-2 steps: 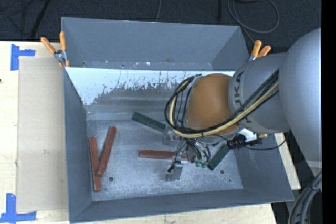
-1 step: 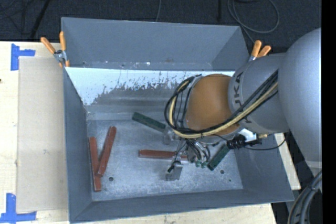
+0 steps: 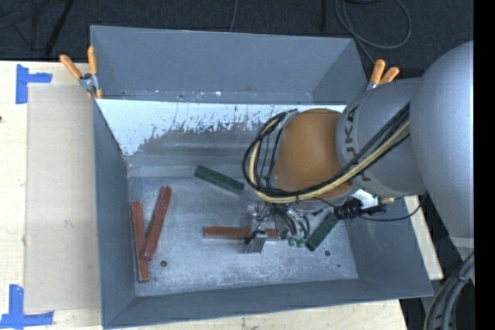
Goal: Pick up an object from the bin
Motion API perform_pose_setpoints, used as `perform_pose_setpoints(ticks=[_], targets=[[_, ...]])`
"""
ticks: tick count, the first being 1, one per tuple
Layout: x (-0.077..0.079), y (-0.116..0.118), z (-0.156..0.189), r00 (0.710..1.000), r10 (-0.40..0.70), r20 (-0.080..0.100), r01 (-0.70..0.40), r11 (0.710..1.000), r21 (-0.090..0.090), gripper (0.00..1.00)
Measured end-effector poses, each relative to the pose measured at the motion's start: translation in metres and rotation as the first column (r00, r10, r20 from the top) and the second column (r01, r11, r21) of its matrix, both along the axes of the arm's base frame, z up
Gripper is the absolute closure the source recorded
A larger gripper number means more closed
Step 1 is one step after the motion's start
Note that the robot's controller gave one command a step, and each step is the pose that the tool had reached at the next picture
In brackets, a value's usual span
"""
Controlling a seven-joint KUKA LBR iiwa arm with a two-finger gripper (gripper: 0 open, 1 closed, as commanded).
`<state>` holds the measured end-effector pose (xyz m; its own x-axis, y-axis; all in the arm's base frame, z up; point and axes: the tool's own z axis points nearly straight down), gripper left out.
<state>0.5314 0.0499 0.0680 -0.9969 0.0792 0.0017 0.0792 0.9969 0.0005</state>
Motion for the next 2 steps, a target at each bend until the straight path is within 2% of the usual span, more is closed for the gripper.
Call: perform_pose_setpoints(ticks=[1, 2], targets=[[0.000, 0.000, 0.044, 1.000, -0.003, 0.001, 0.003, 1.000, 0.000, 1.00], [0.001, 0.000, 0.102, 1.000, -0.004, 0.006, 0.004, 1.000, 0.000, 1.00]])
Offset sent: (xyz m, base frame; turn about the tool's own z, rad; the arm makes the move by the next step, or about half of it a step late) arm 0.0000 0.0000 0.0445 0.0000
